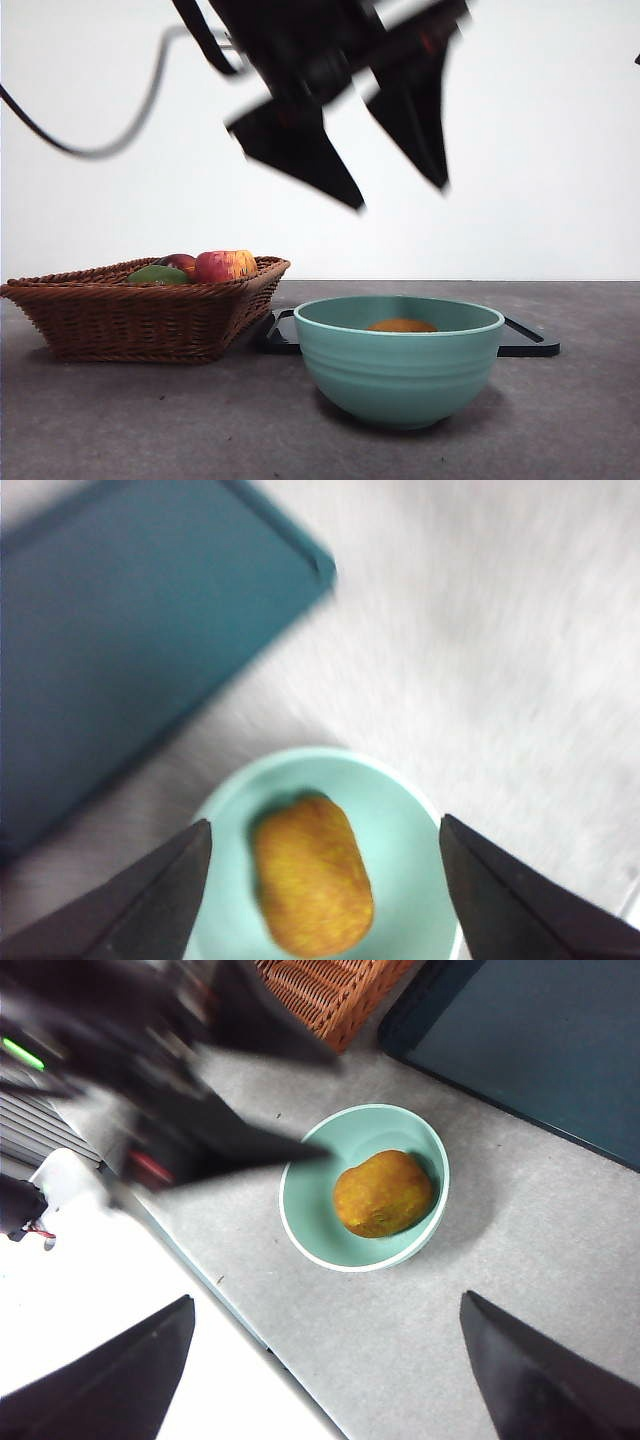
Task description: Pick up the wifruite, put it on the bowl, pick up the plate, put it on desk
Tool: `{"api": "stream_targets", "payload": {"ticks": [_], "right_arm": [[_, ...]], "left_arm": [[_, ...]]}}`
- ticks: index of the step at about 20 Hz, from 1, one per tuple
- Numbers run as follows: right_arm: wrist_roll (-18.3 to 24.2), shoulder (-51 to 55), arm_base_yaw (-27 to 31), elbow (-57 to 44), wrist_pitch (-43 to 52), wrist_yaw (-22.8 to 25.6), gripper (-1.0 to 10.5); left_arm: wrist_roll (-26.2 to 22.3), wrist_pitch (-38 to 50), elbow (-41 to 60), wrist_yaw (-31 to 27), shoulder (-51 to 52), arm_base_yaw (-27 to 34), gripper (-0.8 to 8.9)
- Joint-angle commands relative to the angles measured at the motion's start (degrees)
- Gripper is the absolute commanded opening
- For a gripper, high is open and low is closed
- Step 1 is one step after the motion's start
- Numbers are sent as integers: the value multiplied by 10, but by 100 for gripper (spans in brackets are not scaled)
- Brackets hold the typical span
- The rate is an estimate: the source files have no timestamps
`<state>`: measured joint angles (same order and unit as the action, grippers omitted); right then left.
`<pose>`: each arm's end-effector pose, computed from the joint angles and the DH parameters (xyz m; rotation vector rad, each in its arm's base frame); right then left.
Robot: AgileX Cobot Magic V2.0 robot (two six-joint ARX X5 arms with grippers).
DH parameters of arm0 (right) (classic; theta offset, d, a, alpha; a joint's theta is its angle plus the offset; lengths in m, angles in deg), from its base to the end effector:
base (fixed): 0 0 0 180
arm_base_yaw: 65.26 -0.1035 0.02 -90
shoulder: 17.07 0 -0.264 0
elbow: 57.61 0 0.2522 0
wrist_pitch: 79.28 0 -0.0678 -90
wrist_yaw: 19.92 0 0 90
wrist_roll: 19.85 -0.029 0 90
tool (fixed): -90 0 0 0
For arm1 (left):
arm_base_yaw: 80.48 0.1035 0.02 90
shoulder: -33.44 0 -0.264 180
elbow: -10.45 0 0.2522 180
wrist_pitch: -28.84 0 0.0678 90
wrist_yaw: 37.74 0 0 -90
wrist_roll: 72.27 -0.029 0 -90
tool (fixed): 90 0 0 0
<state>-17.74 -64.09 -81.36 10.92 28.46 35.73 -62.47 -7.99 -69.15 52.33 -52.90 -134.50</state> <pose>0.1230 0.0525 0.3181 0.1127 0.8862 0.8368 0.1902 -0.2620 0.2706 0.2054 0.7733 -0.8301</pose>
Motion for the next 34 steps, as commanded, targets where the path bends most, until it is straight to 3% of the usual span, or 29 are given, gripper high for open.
{"api": "stream_targets", "payload": {"ticks": [1,12,16,21,28,31,34], "right_arm": [[-4,-4,-3,11,2,-1,424],[-2,-4,-3,11,2,3,424],[-2,-4,-3,11,2,3,424],[-2,-5,-3,11,3,3,424],[-9,-5,-3,11,3,5,423],[-50,-13,-3,10,2,48,422],[-83,-28,-4,7,8,48,422]], "left_arm": [[2,-15,-13,0,46,13,367],[-11,-180,-10,87,254,165,367],[-11,-190,45,135,307,175,367],[-11,-205,132,253,336,175,367],[-12,-209,136,253,336,175,367],[-12,-207,136,253,336,175,367],[-12,-207,136,253,336,175,367]]}}
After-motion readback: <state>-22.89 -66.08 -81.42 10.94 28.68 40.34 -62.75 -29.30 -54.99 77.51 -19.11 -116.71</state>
